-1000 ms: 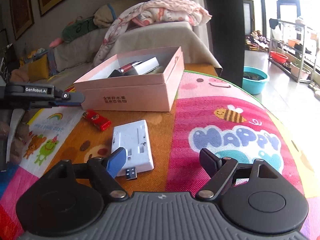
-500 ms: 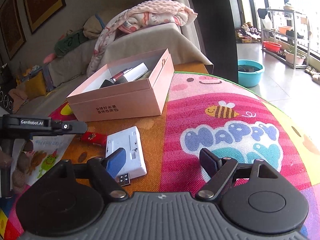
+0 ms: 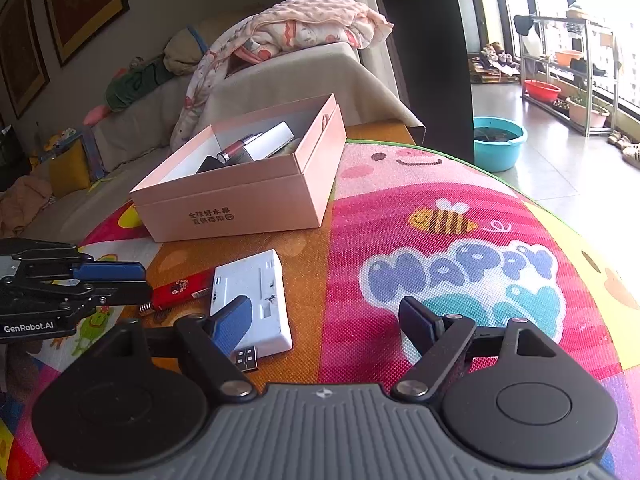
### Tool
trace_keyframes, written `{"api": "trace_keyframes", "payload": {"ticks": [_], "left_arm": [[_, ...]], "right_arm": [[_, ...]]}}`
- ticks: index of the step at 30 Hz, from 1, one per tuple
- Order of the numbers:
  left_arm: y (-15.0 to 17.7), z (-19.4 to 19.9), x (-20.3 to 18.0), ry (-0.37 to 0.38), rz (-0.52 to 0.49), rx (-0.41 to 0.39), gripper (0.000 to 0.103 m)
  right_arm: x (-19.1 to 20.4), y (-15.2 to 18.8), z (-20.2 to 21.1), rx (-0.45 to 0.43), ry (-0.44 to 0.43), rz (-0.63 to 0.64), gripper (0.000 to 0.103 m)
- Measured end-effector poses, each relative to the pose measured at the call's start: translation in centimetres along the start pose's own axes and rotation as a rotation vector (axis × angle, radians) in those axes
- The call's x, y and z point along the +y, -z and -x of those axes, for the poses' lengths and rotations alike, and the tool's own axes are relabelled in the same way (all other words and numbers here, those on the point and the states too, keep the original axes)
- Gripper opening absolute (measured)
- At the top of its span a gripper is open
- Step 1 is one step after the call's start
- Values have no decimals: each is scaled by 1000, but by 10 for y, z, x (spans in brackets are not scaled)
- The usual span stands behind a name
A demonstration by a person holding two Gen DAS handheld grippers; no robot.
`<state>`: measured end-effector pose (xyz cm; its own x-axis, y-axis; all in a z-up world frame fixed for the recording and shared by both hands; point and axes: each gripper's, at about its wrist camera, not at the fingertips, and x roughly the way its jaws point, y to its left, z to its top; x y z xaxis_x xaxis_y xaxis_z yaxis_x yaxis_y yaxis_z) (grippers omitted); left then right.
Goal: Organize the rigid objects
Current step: 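Grasp the red lighter on the mat with the left gripper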
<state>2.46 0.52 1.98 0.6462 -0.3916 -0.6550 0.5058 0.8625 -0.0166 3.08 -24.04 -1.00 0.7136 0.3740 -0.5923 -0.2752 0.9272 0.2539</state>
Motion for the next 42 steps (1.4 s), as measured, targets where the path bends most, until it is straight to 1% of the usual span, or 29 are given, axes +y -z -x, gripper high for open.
{"api": "trace_keyframes", "payload": {"ticks": [1, 2, 3, 4, 6, 7, 9, 12, 15, 19, 22, 27, 30, 31, 33, 36, 39, 42], "left_arm": [[-1, -6, 1, -6, -2, 16, 28], [-1, -9, 0, -25, -13, 4, 28], [-1, -12, -1, -39, -23, 9, 30], [-2, -16, -1, -40, -20, 27, 35], [-1, -22, 0, -46, -5, 50, 38], [-1, -23, 1, -47, -3, 40, 38], [-2, -23, 1, -47, 7, 44, 38], [-2, -23, 2, -44, 17, 44, 36], [0, -20, 2, -51, 22, 43, 32], [6, -11, 6, -53, 79, 42, 27], [16, 1, 8, -62, 135, 41, 27], [35, 26, 3, -102, 208, 39, 27], [47, 35, -1, -106, 263, 9, 27], [52, 37, -1, -105, 281, -14, 27], [60, 40, -2, -102, 278, -56, 27], [61, 41, 1, -82, 292, -68, 27], [68, 43, 8, -53, 367, -101, 27], [73, 44, 16, -20, 430, -120, 27]], "right_arm": [[0, 0, 0, 0, 0, -1, 81], [0, 0, 0, 0, -1, -2, 81], [0, 0, 0, 0, -1, -3, 81], [0, 0, 0, 0, -1, -5, 81], [0, 0, 0, 0, -1, -5, 81], [0, 0, 0, 0, -1, -5, 81], [0, 0, 0, 0, -1, -5, 81], [0, 0, -1, 1, -1, -5, 81], [-1, 0, 0, 1, -1, -5, 81], [0, 0, -1, 2, 0, -3, 82], [0, 0, -1, 4, 4, 2, 82], [4, 0, -2, 7, 15, 20, 82], [14, 1, -1, 17, 27, 62, 82], [18, 1, -2, 29, 14, 67, 82], [27, 3, -4, 52, -12, 75, 83], [45, 5, -9, 73, 29, 141, 83], [58, 4, -18, 89, 66, 199, 83], [65, 2, -23, 97, 75, 215, 83]]}}
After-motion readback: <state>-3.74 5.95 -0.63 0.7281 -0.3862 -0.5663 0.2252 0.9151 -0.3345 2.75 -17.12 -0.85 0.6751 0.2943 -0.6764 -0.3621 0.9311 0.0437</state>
